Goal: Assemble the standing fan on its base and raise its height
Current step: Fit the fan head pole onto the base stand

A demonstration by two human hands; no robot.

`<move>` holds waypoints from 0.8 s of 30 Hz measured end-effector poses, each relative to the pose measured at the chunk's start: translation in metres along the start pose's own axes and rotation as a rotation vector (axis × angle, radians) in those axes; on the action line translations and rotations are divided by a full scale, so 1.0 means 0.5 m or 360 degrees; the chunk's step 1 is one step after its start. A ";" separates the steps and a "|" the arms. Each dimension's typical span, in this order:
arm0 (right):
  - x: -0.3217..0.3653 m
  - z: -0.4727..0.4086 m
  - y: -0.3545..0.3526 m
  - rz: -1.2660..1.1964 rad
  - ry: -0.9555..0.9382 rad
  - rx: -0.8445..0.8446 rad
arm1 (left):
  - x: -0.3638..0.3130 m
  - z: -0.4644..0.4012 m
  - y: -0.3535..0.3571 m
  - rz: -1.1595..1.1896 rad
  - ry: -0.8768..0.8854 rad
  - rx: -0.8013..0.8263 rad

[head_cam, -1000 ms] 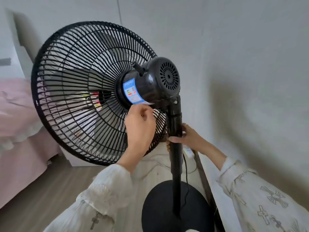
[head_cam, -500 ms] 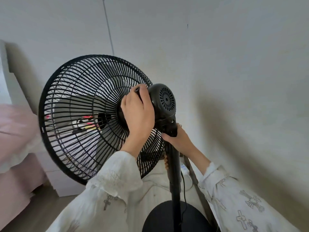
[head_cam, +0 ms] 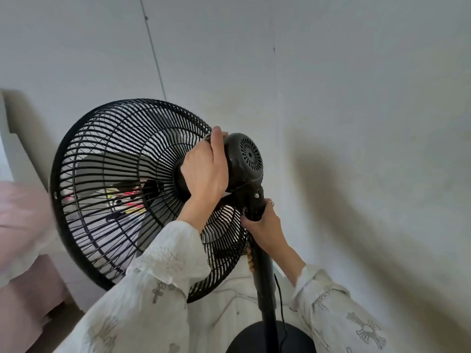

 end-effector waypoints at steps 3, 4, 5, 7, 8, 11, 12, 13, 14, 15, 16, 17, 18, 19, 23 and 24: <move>-0.008 -0.008 -0.007 -0.0021 0.0024 -0.0034 | -0.016 -0.016 0.022 -0.0044 0.0080 0.0096; -0.010 -0.011 -0.007 -0.0019 0.0034 -0.0039 | -0.021 -0.023 0.028 -0.0073 0.0113 0.0133; -0.013 -0.012 -0.007 -0.0017 0.0040 -0.0037 | -0.027 -0.031 0.037 -0.0110 0.0152 0.0177; -0.018 -0.016 -0.006 -0.0024 0.0062 -0.0038 | -0.039 -0.047 0.056 -0.0177 0.0229 0.0294; -0.022 -0.021 -0.010 -0.0034 0.0075 -0.0049 | -0.047 -0.052 0.068 -0.0199 0.0263 0.0348; -0.036 -0.032 -0.026 -0.0070 0.0115 -0.0119 | -0.067 -0.061 0.097 -0.0256 0.0347 0.0463; -0.039 -0.035 -0.027 -0.0073 0.0133 -0.0139 | -0.073 -0.064 0.105 -0.0290 0.0368 0.0501; -0.042 -0.034 -0.024 -0.0068 0.0152 -0.0146 | -0.079 -0.068 0.111 -0.0329 0.0392 0.0545; -0.042 -0.034 -0.018 -0.0067 0.0164 -0.0156 | -0.089 -0.075 0.121 -0.0375 0.0437 0.0600; -0.043 -0.031 -0.009 -0.0071 0.0171 -0.0156 | -0.100 -0.083 0.132 -0.0436 0.0491 0.0667; -0.043 -0.028 0.003 -0.0076 0.0178 -0.0147 | -0.109 -0.089 0.142 -0.0505 0.0549 0.0736; -0.042 -0.025 0.011 -0.0086 0.0181 -0.0144 | -0.121 -0.093 0.151 -0.0565 0.0612 0.0798; -0.041 -0.024 0.015 -0.0093 0.0182 -0.0142 | -0.130 -0.095 0.159 -0.0599 0.0657 0.0840; -0.042 -0.026 0.012 -0.0099 0.0190 -0.0145 | -0.140 -0.094 0.167 -0.0602 0.0688 0.0868; -0.043 -0.029 -0.011 -0.0108 0.0188 -0.0146 | -0.153 -0.090 0.183 -0.0622 0.0760 0.0820; -0.043 -0.029 -0.009 -0.0112 0.0191 -0.0127 | -0.151 -0.090 0.182 -0.0644 0.0769 0.0778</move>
Point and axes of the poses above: each hand's wrist, its own z-axis away from the middle knuckle, its own y-axis out of the palm, x = y × z, the point moved 7 cm from there along -z, towards the middle knuckle, and after that the axes turned 10 degrees about y, right-handed, at the moved point
